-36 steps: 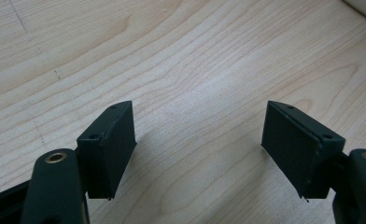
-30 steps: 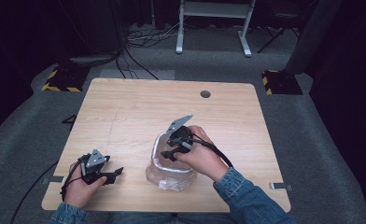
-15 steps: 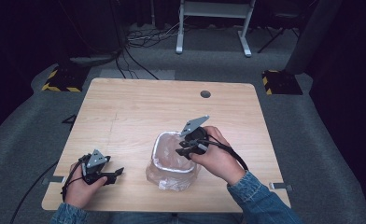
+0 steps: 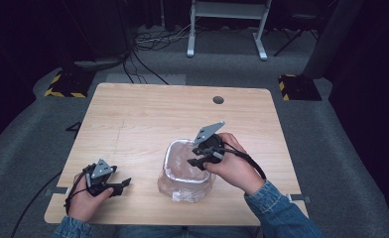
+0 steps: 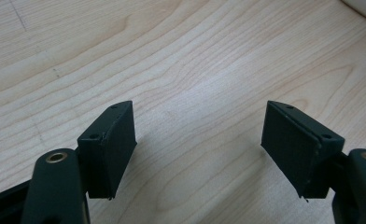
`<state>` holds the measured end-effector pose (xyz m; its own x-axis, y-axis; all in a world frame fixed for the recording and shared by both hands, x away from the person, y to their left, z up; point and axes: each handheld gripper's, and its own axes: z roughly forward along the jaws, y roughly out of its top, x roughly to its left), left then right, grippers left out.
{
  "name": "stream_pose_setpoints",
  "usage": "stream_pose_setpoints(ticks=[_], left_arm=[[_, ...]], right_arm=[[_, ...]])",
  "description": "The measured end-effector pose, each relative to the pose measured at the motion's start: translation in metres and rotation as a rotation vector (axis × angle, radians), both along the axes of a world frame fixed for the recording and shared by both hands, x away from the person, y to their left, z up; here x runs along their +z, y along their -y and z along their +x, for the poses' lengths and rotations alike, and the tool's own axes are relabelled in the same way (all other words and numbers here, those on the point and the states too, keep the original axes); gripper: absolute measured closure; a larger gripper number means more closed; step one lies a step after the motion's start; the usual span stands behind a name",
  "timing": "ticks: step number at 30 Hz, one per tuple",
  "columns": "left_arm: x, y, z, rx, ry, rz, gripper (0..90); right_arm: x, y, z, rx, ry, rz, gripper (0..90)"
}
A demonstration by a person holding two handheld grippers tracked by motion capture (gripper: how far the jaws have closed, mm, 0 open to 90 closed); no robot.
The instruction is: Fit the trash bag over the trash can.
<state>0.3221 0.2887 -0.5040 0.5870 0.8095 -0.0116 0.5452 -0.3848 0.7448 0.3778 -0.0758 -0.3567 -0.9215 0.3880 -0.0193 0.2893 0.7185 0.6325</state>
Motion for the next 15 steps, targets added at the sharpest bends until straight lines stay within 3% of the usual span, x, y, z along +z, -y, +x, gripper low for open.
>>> stream_pose_setpoints(ticks=[5,11,15], left_arm=[[0.0,-0.005,-0.006,0.021,-0.001,-0.007,26.1],[0.002,-0.015,-0.01,0.054,0.008,0.004,26.1],[0.003,-0.018,-0.01,0.068,0.003,0.002,26.5]], right_arm=[[0.016,0.017,-0.009,-0.019,0.052,0.096,55.1],[0.029,0.047,-0.01,-0.086,0.115,0.154,50.4],[0.029,0.068,-0.006,-0.141,0.127,0.183,47.2]])
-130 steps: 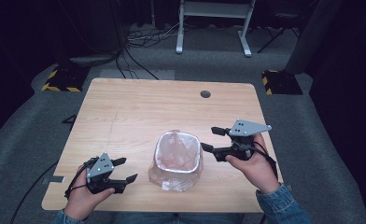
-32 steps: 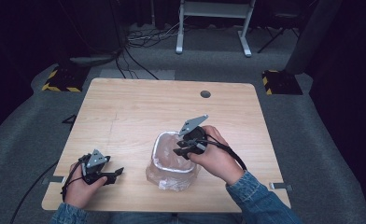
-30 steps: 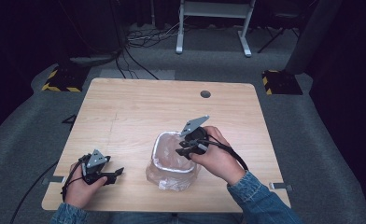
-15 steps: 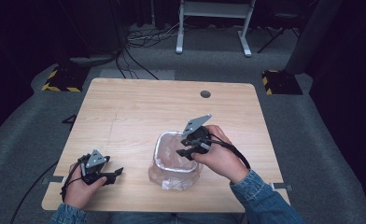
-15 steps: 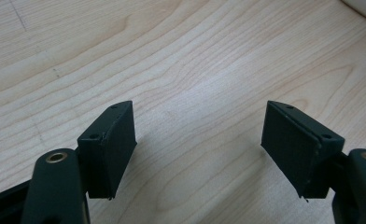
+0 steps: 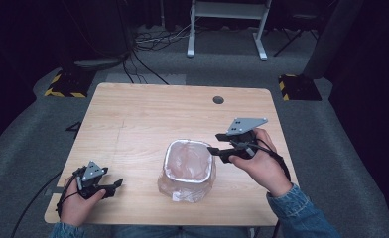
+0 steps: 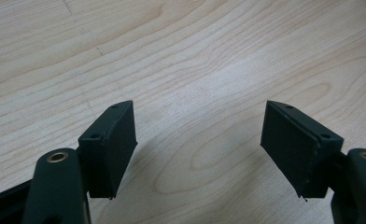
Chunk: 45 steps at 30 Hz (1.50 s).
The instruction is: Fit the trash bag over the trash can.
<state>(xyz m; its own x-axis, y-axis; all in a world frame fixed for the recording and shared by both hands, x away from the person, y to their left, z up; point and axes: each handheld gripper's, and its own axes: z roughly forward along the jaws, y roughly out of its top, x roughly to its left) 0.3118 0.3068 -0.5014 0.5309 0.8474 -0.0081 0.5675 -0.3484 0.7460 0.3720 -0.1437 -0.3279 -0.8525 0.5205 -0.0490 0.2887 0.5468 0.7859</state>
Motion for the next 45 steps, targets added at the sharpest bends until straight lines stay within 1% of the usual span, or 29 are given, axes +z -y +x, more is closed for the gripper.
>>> stream_pose_setpoints(ticks=[4,7,11,14,19,20,22,24,27,29,31,32,34,38,41,45], left_arm=[[0.0,0.001,0.001,-0.005,0.0,0.006,28.2],[0.0,0.001,0.002,-0.008,-0.005,0.008,28.2],[0.0,0.0,0.002,-0.017,-0.005,0.014,28.5],[0.0,0.0,0.003,-0.021,0.001,0.023,29.3],[0.001,0.0,0.004,-0.026,-0.007,0.027,28.7],[0.001,0.0,0.004,-0.03,-0.013,0.03,28.6],[0.001,0.0,0.005,-0.033,-0.011,0.031,28.3],[0.0,0.0,0.005,-0.033,-0.009,0.026,28.2],[0.0,0.0,0.008,-0.034,-0.006,0.039,28.3],[-0.001,0.0,0.009,-0.036,-0.008,0.042,28.0],[-0.002,0.0,0.01,-0.038,-0.018,0.042,27.3],[-0.002,0.0,0.01,-0.034,-0.016,0.044,26.9],[-0.002,0.0,0.011,-0.03,-0.024,0.035,26.2],[-0.002,0.0,0.013,-0.028,-0.024,0.042,24.6],[-0.002,-0.001,0.014,-0.03,-0.023,0.041,22.7],[-0.003,-0.002,0.014,-0.03,-0.024,0.035,20.1]], right_arm=[[-0.004,0.018,0.002,-0.052,-0.001,0.019,45.3],[-0.01,0.033,0.004,-0.089,-0.007,0.015,44.4],[-0.017,0.05,0.005,-0.133,-0.002,0.018,41.7],[-0.022,0.063,0.006,-0.162,0.011,0.019,37.2],[-0.032,0.085,0.005,-0.218,-0.006,0.022,33.3],[-0.034,0.088,0.005,-0.223,-0.007,0.021,32.6],[-0.039,0.096,0.004,-0.243,-0.015,0.022,31.7],[-0.043,0.103,0.004,-0.254,-0.022,0.017,30.2],[-0.049,0.112,0.004,-0.262,-0.037,0.017,26.8],[-0.053,0.117,0.004,-0.271,-0.043,0.016,26.2],[-0.059,0.123,0.004,-0.287,-0.052,0.012,26.0],[-0.063,0.126,0.004,-0.3,-0.053,0.001,25.5],[-0.07,0.132,0.004,-0.318,-0.055,-0.006,24.7],[-0.082,0.142,0.002,-0.343,-0.075,-0.008,24.2],[-0.091,0.148,0.001,-0.361,-0.08,-0.011,23.5],[-0.103,0.155,-0.002,-0.386,-0.086,0.013,21.5]])
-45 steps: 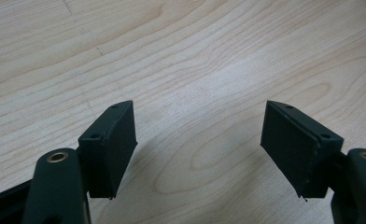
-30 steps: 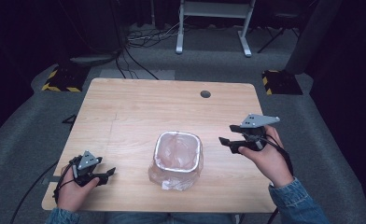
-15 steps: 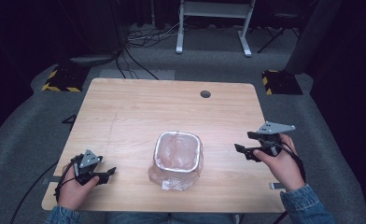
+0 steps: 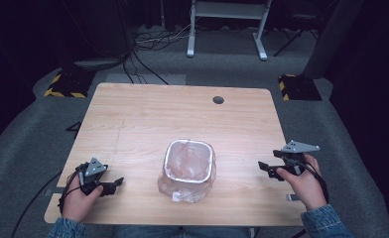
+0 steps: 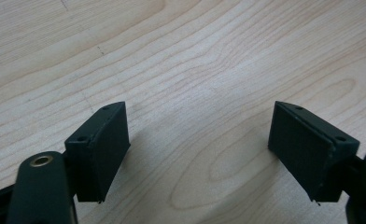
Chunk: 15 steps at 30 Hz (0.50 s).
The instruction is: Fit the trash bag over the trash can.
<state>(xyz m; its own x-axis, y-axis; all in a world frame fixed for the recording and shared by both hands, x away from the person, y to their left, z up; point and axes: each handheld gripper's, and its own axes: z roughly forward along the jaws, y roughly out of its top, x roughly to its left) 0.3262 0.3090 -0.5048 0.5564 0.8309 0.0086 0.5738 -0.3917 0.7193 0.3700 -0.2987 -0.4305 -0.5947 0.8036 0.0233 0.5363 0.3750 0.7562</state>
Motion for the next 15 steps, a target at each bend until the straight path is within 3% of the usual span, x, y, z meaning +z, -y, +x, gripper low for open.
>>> stream_pose_setpoints(ticks=[7,15], left_arm=[[-0.001,-0.002,0.001,0.006,-0.02,-0.018,18.2],[-0.001,-0.002,0.002,0.008,-0.02,-0.022,17.7]], right_arm=[[-0.018,0.005,-0.005,-0.024,-0.009,0.006,20.0],[-0.042,0.011,-0.012,-0.036,-0.038,-0.028,19.6]])
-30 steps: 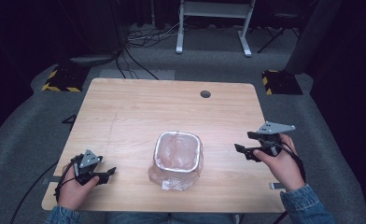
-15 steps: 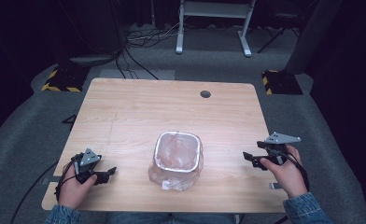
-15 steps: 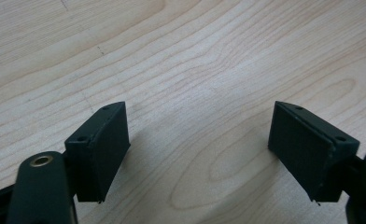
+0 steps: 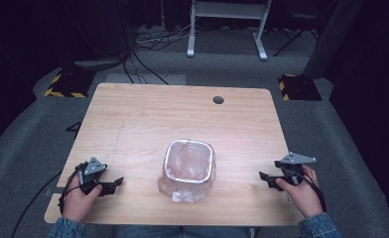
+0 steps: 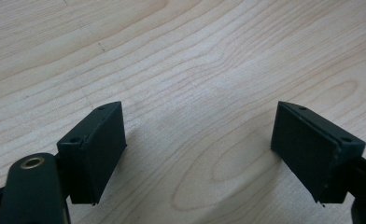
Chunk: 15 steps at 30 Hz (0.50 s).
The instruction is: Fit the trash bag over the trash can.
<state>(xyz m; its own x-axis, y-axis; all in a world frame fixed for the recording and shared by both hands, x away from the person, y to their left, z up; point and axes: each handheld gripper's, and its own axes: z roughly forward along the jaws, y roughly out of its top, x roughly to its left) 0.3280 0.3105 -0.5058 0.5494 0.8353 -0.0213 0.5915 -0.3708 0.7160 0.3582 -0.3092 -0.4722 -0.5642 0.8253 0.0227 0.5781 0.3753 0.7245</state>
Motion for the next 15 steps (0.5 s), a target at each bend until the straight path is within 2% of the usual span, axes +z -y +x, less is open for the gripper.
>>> stream_pose_setpoints(ticks=[12,15], left_arm=[[0.0,-0.001,-0.001,0.012,0.006,0.006,17.4],[0.0,-0.001,-0.001,0.013,0.005,0.003,17.4]], right_arm=[[-0.028,0.005,-0.015,-0.071,-0.011,-0.014,19.7],[-0.032,0.005,-0.019,-0.087,0.025,-0.007,19.3]])
